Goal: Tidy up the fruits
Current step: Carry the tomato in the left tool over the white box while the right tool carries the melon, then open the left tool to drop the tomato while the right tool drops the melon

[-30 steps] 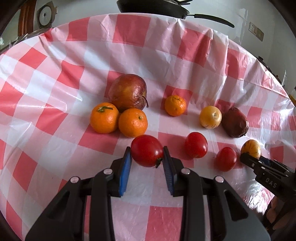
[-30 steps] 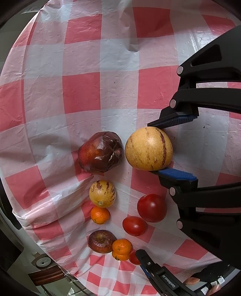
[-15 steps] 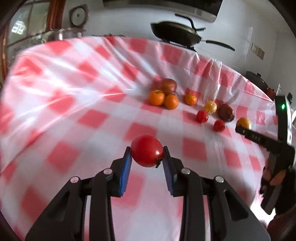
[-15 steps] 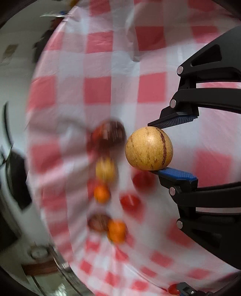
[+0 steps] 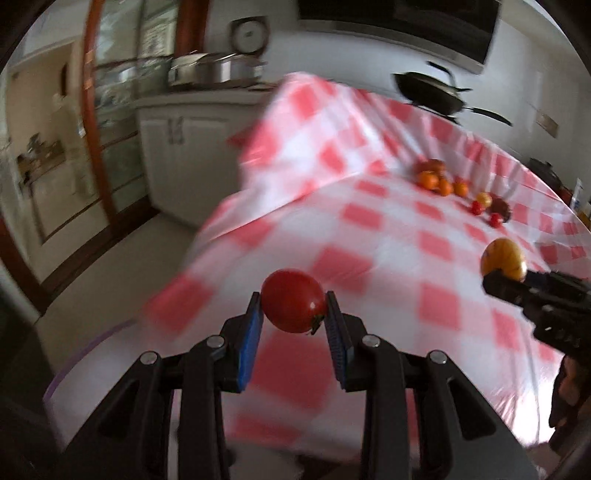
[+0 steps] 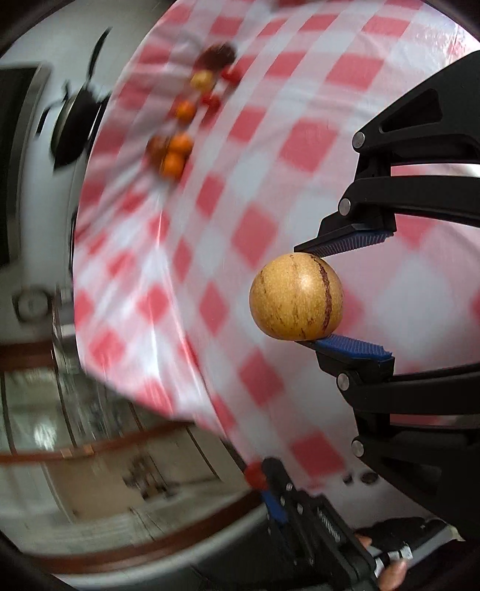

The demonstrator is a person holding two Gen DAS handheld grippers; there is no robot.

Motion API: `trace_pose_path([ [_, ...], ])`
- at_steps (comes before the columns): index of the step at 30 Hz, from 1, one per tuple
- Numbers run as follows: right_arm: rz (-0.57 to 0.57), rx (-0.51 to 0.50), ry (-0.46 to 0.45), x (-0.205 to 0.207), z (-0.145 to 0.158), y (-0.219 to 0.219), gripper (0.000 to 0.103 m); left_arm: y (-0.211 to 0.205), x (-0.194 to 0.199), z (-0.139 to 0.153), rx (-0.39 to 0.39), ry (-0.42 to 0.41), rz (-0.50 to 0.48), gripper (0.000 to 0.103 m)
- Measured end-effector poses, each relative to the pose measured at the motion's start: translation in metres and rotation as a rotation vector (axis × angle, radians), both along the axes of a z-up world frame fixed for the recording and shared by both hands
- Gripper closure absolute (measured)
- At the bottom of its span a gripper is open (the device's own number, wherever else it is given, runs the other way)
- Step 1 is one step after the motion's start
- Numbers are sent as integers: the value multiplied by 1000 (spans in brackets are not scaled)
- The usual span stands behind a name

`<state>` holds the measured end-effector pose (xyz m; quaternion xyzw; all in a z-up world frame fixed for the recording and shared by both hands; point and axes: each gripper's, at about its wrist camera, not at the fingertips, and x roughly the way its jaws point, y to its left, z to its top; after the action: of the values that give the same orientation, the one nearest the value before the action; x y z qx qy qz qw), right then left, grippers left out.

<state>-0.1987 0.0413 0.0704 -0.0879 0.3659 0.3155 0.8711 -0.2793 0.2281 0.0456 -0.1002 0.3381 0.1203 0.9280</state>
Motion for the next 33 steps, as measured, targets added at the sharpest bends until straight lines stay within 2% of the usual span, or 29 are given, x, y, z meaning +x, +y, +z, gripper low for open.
trace_pose_path([
  [9,213,-64,-8,-53,-13,83,63,76,-60,-34,-73,48,152,69],
  [16,408,-145,-13,-104,-39,141,62,105,-94,-56,-33,94,253,69],
  [20,469,-199,-26,-126,-53,161,62,123,-108,-65,-24,122,318,69],
  [23,505,-205,27,-135,-67,171,62,130,-113,-71,13,156,342,69],
  [27,574,-289,35,-152,-92,185,62,138,-120,-83,35,198,367,69],
  [33,632,-361,91,-162,-125,200,62,153,-120,-116,-52,298,396,69],
])
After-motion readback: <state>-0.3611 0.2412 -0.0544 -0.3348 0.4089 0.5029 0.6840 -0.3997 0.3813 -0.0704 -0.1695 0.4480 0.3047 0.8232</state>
